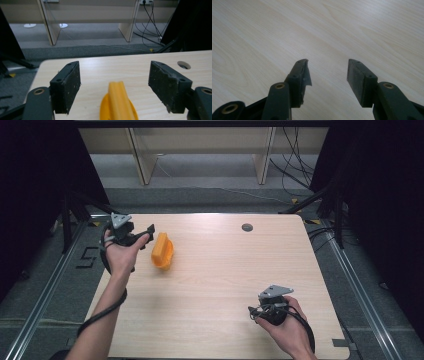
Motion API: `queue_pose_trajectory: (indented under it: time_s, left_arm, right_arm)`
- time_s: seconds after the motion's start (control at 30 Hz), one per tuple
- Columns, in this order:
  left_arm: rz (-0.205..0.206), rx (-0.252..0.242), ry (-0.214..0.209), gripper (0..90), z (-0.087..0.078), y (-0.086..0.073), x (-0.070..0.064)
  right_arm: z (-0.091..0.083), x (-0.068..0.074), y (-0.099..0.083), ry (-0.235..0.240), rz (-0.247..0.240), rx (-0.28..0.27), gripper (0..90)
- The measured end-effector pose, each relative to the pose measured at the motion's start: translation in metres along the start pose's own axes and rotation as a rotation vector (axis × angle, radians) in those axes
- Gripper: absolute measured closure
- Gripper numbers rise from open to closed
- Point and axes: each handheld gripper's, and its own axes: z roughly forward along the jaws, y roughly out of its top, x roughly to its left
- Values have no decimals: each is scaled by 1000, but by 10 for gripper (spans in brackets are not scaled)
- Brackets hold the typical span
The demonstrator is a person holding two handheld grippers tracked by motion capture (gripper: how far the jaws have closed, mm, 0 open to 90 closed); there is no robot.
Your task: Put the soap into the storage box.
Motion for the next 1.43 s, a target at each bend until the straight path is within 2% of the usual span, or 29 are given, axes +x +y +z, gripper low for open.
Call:
queue_pose_trajectory:
  time_s: [0.03, 0.07, 0.1, 0.17, 0.2, 0.23, 0.37, 0.4, 0.43, 0.47, 0.53, 0.6, 0.67, 0.7, 0.73, 0.77, 0.8, 0.93, 1.07, 1.13, 1.2, 1.23, 1.27, 1.3, 1.33, 1.37, 1.4, 1.43]
  left_arm:
    - [-4, 21, -28, 249, 3, 3, 3]
    - [11, 49, -52, 249, 4, 4, 5]
    - [35, 76, -73, 250, 5, 4, 8]
    - [107, 108, -77, 249, 2, -3, 14]
    - [127, 124, -90, 249, -2, -10, 20]
    - [129, 136, -105, 249, -6, -15, 24]
    - [83, 162, -151, 257, -29, -50, 50]
    - [63, 147, -164, 260, -36, -60, 56]
    - [56, 136, -167, 271, -43, -70, 62]
    - [47, 127, -173, 276, -51, -78, 67]
    - [29, 103, -161, 286, -68, -94, 76]
    - [26, 86, -150, 289, -83, -109, 81]
    - [50, 92, -147, 289, -95, -124, 81]
    - [51, 96, -151, 290, -100, -132, 81]
    - [47, 102, -178, 293, -103, -139, 81]
    - [50, 122, -192, 294, -106, -141, 80]
    - [61, 108, -198, 294, -109, -141, 80]
    - [110, 45, -173, 322, -110, -136, 82]
    - [79, 51, -172, 326, -108, -138, 86]
    - [96, 61, -166, 349, -108, -136, 85]
    - [94, 58, -180, 336, -106, -137, 83]
    - [89, 66, -197, 325, -105, -138, 83]
    - [86, 79, -194, 321, -105, -138, 82]
    - [80, 84, -206, 321, -104, -139, 82]
    - [71, 108, -204, 319, -104, -138, 82]
    - [60, 93, -205, 317, -103, -139, 82]
    - [54, 99, -205, 318, -102, -139, 83]
    - [50, 104, -206, 319, -102, -139, 83]
  right_arm:
    - [0, 0, 0, 1, 1, 0, 513]
    - [1, 0, 0, 1, 3, 1, 512]
    - [1, 0, -1, 3, 6, 7, 512]
    - [1, -1, -1, 6, 6, 10, 511]
    - [1, -1, -1, 6, 7, 10, 510]
    - [1, -1, -1, 5, 8, 9, 510]
    - [1, -2, -1, -2, 12, 6, 508]
    - [1, -3, -1, -7, 1, -2, 506]
    - [0, -3, -1, -8, 10, -1, 505]
    - [1, -4, -1, -15, -10, -14, 502]
    - [-1, -3, 0, -17, 4, -14, 496]
    - [-1, -4, 0, -22, -10, -21, 494]
    - [-1, -4, 0, -19, 8, -18, 490]
    - [-1, -5, 0, -22, -8, -24, 489]
    - [0, -4, 0, -18, -4, -22, 488]
    - [0, -4, -1, -7, 9, -16, 488]
    - [0, -3, -1, 1, 14, -15, 488]
    - [2, -4, -2, 14, 15, -19, 488]
    - [3, -6, -2, 23, -10, -30, 488]
    - [1, -4, -2, 11, 18, -28, 488]
    - [2, -5, -2, 5, -3, -36, 487]
    - [1, -5, -2, 9, 5, -33, 486]
    - [1, -4, -2, 14, 21, -27, 486]
    - [1, -4, -2, 13, 14, -27, 486]
    - [2, -4, -3, 17, 12, -30, 485]
    - [2, -4, -3, 22, 9, -31, 484]
    - [2, -5, -2, 29, -6, -32, 484]
    - [1, -4, -3, 19, 9, -30, 483]
